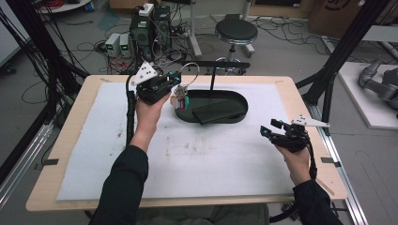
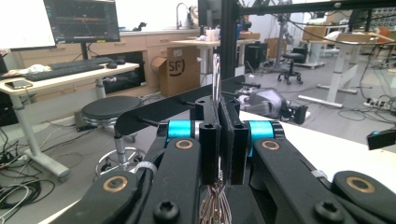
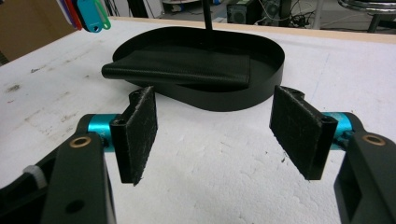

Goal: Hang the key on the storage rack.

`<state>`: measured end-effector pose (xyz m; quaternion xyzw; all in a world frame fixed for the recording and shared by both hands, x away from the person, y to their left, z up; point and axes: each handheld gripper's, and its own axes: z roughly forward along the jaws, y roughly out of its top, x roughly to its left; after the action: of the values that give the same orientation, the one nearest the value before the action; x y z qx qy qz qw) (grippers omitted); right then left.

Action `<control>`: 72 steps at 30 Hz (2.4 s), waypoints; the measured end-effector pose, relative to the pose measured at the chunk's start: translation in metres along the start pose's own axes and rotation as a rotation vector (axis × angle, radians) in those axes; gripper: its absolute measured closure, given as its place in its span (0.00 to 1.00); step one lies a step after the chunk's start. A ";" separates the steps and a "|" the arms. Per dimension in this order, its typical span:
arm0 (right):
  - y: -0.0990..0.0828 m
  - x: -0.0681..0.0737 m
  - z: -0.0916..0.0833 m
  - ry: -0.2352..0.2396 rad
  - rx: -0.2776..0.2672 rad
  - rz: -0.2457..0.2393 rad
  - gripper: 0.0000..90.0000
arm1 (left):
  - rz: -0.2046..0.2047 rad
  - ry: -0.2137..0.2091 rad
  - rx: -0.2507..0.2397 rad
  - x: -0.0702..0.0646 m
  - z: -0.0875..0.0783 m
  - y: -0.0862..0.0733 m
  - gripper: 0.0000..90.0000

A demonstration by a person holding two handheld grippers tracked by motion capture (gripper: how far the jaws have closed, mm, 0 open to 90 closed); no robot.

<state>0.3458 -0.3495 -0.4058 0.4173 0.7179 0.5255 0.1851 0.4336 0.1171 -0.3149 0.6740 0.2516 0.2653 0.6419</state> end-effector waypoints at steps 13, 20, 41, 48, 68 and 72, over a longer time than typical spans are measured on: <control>0.000 -0.001 -0.001 0.001 -0.005 0.002 0.37 | -0.021 0.013 0.027 0.003 0.022 -0.004 0.96; 0.000 0.000 -0.001 0.002 -0.003 0.001 0.37 | -0.066 0.033 0.043 0.010 0.030 -0.017 0.96; 0.000 0.000 0.000 0.001 -0.001 0.001 0.38 | -0.144 0.067 0.054 0.022 0.035 -0.042 0.96; 0.000 0.000 0.000 0.001 -0.001 -0.001 0.38 | -0.149 0.067 0.063 0.022 0.038 -0.045 0.96; 0.000 0.000 0.000 0.001 0.000 0.000 0.38 | -0.185 0.147 0.084 0.028 0.039 -0.049 0.87; 0.000 0.000 0.000 0.004 0.002 0.001 0.38 | -0.216 0.155 0.066 0.030 0.034 -0.047 0.64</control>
<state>0.3463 -0.3494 -0.4061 0.4167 0.7188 0.5255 0.1830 0.4787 0.1153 -0.3616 0.6412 0.3801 0.2374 0.6229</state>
